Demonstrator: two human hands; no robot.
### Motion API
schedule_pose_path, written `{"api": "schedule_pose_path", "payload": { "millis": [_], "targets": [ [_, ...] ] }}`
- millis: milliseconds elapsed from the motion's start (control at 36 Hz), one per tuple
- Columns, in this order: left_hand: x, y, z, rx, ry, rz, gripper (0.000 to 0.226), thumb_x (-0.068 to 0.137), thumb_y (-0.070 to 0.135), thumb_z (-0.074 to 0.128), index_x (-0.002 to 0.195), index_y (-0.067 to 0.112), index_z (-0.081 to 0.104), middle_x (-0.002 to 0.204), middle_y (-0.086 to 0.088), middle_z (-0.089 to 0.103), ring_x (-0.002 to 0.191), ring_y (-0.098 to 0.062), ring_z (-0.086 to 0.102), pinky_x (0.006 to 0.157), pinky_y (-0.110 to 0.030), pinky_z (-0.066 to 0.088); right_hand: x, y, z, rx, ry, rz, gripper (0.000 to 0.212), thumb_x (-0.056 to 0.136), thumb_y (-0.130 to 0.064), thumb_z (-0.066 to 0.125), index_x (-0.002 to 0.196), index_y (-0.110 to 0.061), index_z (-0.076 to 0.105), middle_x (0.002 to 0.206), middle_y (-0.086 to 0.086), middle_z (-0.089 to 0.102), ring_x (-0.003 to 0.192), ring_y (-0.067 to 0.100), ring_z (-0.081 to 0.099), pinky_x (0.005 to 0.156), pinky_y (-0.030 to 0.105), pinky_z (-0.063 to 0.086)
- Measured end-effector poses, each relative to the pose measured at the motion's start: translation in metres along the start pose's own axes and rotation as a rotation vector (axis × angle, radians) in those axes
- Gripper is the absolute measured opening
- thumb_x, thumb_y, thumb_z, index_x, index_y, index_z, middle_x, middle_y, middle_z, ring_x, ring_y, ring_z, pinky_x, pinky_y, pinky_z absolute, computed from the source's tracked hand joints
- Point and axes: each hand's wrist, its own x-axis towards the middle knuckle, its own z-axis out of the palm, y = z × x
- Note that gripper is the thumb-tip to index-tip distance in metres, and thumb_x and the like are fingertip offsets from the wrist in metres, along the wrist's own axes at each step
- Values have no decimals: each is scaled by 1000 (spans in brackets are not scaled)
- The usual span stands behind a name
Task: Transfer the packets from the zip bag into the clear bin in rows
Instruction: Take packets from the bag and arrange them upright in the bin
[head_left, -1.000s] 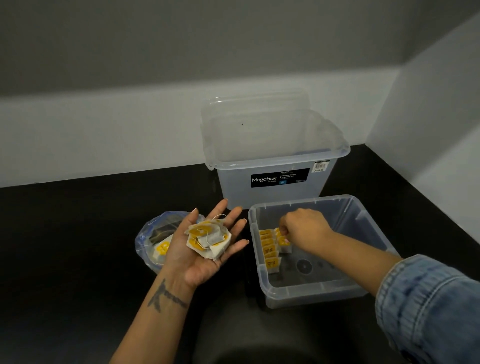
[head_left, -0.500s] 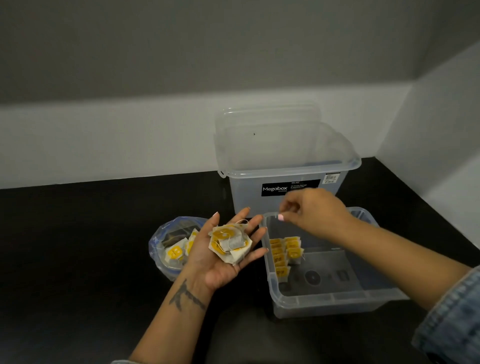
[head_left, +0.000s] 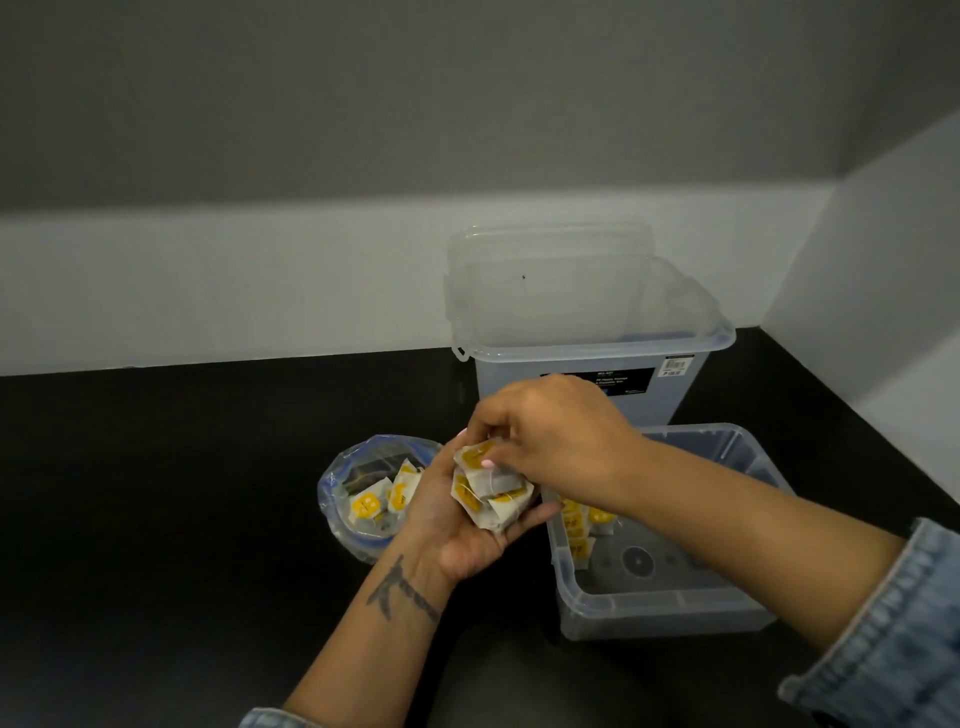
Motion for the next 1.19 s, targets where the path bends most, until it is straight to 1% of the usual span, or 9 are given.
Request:
{"api": "schedule_pose_path", "payload": {
  "millis": [56,139,333,500,611,778,944,1056,1194],
  "targets": [
    [-1,0,-1,-29,13,-1,41,83,40,52,85,6,76,96,-17,68,91,-34,64,72,-56,53,0,1,-2,24,4,38,17,87,-35,64,103,-35,68,94,-13,69,85,6,60,79,28,49],
    [-3,1,-1,-74,18,10,39,89,40,49,90,8,70,87,-15,70,77,-31,70,67,-55,54,0,4,-3,64,35,71,8,85,-34,68,93,-33,68,86,-13,69,77,3,59,77,28,52],
    [-3,2,-1,-92,-13,24,35,76,36,56,82,7,74,90,-12,72,76,-27,72,73,-54,51,1,11,-9,211,56,156,8,79,-35,73,80,-32,65,76,-17,63,63,-1,52,66,21,45],
    [-5,2,1,-90,4,42,36,79,37,55,98,9,68,90,-13,72,74,-26,72,72,-51,53,1,15,-13,331,39,177,13,79,-31,75,74,-33,62,77,-16,64,75,2,60,72,22,52],
    [-5,2,2,-93,18,54,36,89,38,49,97,8,67,85,-14,72,72,-25,71,70,-51,54,-3,19,-22,469,44,188,15,76,-26,77,71,-30,64,72,-15,64,67,-2,60,61,11,47],
    [-2,10,-6,-103,38,97,36,91,39,47,107,14,67,92,-12,72,72,-25,72,67,-52,55,-20,47,-49,711,29,246,9,76,-15,76,77,-17,68,67,-11,65,56,-7,55,47,7,40],
    [0,11,-8,-107,44,131,39,90,37,47,90,11,76,96,-9,72,72,-24,72,65,-51,56,-42,88,-41,585,-53,402,4,78,-16,76,78,-17,72,67,-8,69,56,-2,55,51,12,39],
    [2,9,-6,-96,53,132,37,91,38,46,101,14,71,97,-9,72,73,-24,72,64,-50,57,-49,110,-15,362,-153,462,7,78,-20,76,76,-24,71,74,-9,70,69,1,62,70,21,50],
    [5,6,-6,-77,65,131,36,92,39,44,108,16,67,95,-8,73,73,-23,72,62,-48,59,-56,120,23,209,-285,484,11,81,-21,73,75,-28,66,72,-14,64,73,0,60,75,22,52]
  ]
}}
